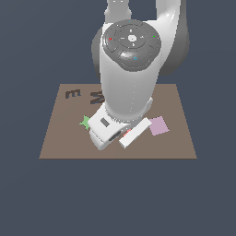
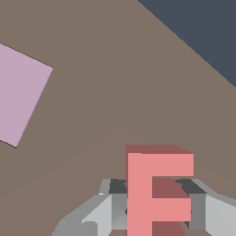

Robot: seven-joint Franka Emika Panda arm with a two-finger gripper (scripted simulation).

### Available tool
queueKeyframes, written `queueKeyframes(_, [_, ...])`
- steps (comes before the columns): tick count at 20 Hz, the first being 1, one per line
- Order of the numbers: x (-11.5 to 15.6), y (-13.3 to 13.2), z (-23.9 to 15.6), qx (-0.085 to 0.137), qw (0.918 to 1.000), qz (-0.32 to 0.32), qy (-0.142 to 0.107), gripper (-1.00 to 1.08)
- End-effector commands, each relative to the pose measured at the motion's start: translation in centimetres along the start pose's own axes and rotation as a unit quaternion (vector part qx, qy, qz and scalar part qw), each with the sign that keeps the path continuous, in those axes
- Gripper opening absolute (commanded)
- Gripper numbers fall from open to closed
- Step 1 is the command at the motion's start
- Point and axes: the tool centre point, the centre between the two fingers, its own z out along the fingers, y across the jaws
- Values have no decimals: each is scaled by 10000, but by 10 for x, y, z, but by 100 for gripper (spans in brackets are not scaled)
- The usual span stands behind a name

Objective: Insert a designated object into the corresponding slot on a board.

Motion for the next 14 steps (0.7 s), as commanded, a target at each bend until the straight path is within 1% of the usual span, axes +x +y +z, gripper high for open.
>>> queueKeyframes(1, [-12, -5, 0, -2, 9997, -255, 1, -100])
queueKeyframes(5, [-34, -13, -1, -2, 9972, -753, 1, -100])
queueKeyframes(8, [-54, -18, -1, -3, 9930, -1179, 1, -100])
queueKeyframes(11, [-76, -21, -2, -3, 9864, -1642, 0, -100])
queueKeyframes(14, [-100, -22, -2, -3, 9773, -2117, 0, -100])
